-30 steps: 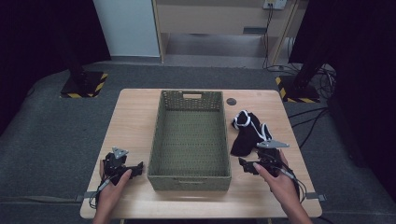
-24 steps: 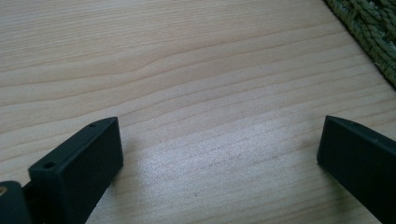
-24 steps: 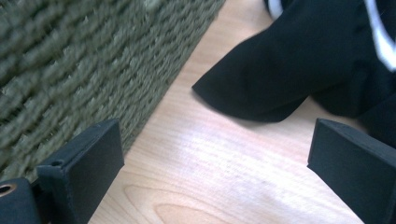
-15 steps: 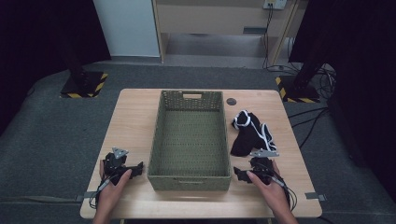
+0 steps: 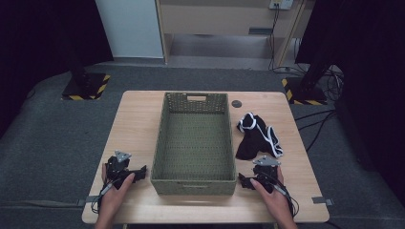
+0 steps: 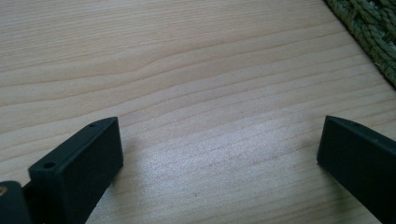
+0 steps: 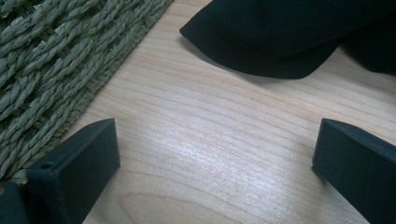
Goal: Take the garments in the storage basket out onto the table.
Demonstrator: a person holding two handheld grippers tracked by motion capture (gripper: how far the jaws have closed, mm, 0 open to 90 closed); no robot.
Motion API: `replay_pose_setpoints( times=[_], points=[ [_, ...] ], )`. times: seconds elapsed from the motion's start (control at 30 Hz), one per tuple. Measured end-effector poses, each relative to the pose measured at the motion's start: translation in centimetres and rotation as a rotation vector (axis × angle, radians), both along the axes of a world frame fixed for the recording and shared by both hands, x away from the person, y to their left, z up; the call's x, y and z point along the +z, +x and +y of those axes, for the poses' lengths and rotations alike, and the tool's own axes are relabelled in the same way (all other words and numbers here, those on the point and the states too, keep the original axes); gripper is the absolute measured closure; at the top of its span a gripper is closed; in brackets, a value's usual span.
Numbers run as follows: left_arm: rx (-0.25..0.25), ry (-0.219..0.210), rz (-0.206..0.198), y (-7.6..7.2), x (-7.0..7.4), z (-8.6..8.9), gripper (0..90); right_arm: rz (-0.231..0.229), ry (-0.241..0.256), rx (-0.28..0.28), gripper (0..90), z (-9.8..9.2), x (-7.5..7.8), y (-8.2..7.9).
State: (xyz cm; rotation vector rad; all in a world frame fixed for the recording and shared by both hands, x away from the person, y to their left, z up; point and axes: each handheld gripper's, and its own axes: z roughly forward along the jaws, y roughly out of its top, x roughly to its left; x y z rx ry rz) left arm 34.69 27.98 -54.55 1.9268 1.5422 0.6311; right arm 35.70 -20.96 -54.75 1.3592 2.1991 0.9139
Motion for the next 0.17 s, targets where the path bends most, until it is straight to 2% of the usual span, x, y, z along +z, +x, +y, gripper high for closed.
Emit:
replay_pose_setpoints(
  times=[0.17],
  points=[
    [0.001,0.000,0.000,0.00,0.00,-0.01,0.0,0.000,0.001,-0.001,0.6,0.00,-0.01,-0.01]
  ],
)
